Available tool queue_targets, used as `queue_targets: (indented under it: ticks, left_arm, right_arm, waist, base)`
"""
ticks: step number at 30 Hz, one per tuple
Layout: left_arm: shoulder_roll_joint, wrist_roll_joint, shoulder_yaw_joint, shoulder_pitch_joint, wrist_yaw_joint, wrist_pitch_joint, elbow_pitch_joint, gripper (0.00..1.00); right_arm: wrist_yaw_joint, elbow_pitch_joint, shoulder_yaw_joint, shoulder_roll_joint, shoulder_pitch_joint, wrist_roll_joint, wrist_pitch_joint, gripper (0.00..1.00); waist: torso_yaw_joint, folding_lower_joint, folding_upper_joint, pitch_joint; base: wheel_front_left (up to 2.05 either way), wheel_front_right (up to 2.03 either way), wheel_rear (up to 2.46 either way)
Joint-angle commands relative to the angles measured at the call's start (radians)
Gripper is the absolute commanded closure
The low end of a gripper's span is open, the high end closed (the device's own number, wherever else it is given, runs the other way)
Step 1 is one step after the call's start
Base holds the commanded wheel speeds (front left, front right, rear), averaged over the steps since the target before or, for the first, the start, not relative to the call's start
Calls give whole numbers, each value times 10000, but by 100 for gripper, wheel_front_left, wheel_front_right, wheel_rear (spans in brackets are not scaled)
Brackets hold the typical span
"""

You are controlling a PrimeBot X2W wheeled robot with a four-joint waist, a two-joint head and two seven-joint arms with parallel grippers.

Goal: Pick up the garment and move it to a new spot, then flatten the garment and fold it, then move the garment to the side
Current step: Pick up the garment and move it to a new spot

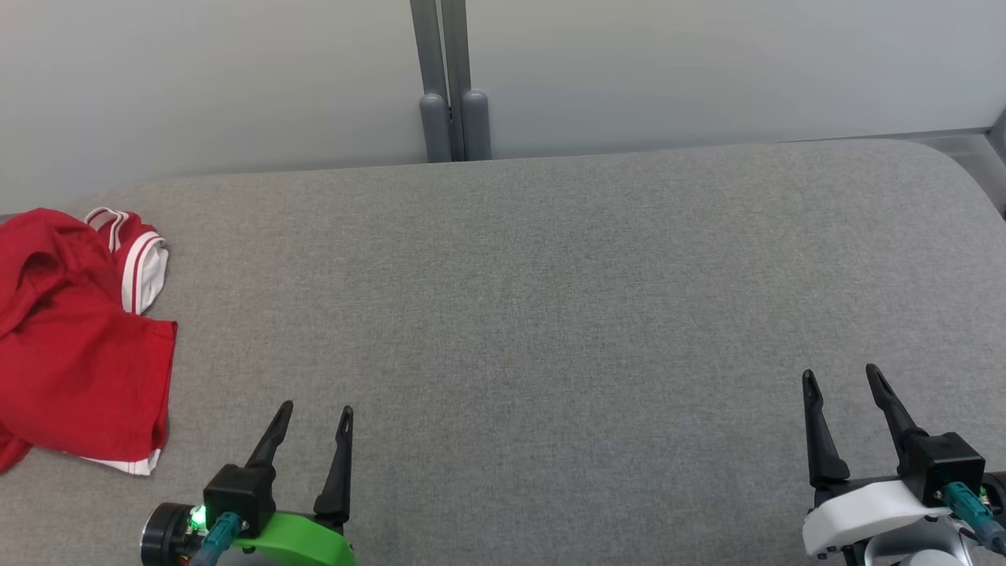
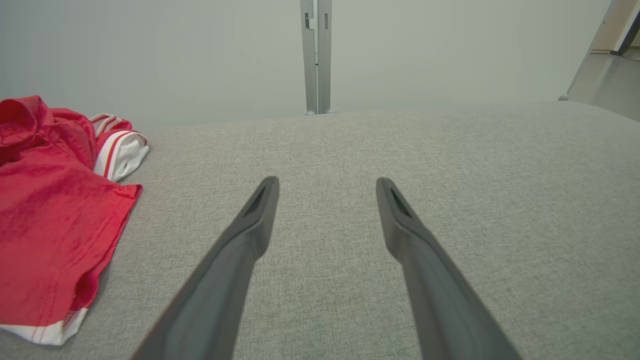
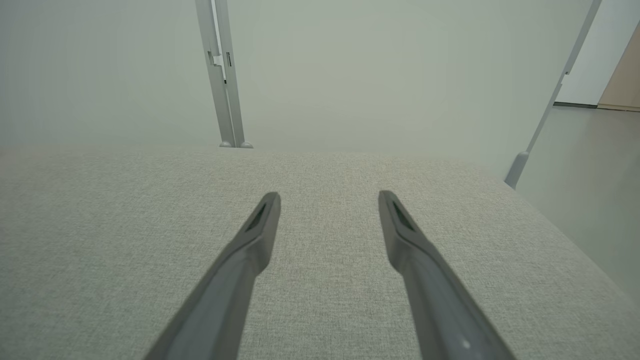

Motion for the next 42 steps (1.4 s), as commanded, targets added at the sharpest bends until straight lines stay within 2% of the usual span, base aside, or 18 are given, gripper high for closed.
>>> queue_targets:
  ticks: [1, 6, 16, 21, 25, 29, 33, 36, 40, 42]
  left_arm:
    - [83, -23, -6, 12, -28, -34, 37, 0]
    - [84, -47, 93, -79, -28, -34, 49, 0]
    - [147, -98, 877, 386, -7, -33, 355, 0]
    - [89, -195, 1352, 558, 23, -33, 401, 0]
    - [34, -318, 1638, 391, 13, -28, 498, 0]
    - [-61, -444, 1514, -552, 4, 70, 1394, 0]
    - [-108, -1110, 1362, -2288, -15, 985, 2435, 0]
    - [-174, -1768, 1376, -3809, -20, 2122, 3351, 0]
    - [23, -2414, 1550, -5460, -24, 3601, 4605, 0]
    - [161, -2710, 1646, -6087, -25, 3808, 5028, 0]
  right_arm:
    - [1, 2, 34, -1, 131, 11, -35, 0]
    - [1, -177, 172, -44, 245, -58, -35, 0]
    - [1, -105, 993, 34, 82, 110, -33, 0]
    - [-1, -14, 1325, 38, -9, 170, -35, 0]
    - [-1, 31, 1434, -17, -17, 145, -33, 0]
    - [-1, -128, 1441, -246, -311, 176, -35, 0]
    - [-1, -334, 1531, -666, -824, 125, -33, 0]
    - [-1, -430, 1734, -1055, -1282, 147, -33, 0]
    - [-1, -508, 1948, -1414, -1831, 255, -33, 0]
    - [-1, -529, 2086, -1503, -2076, 282, -33, 0]
  waist:
    - [43, 0, 0, -5]
    - [630, 0, 0, -67]
    - [3558, 0, 0, -331]
    - [4295, 0, 0, -347]
    - [4235, 0, 0, -149]
    - [3844, 0, 0, 576]
    - [3410, 0, 0, 1755]
    - [3083, 0, 0, 2650]
    - [2642, 0, 0, 3581]
    - [2375, 0, 0, 3912]
  base:
    - [0, 0, 0]
    - [0, 0, 0]
    - [0, 0, 0]
    - [0, 0, 0]
    - [0, 0, 0]
    - [0, 0, 0]
    - [0, 0, 0]
    - [0, 0, 0]
    - [0, 0, 0]
    - [0, 0, 0]
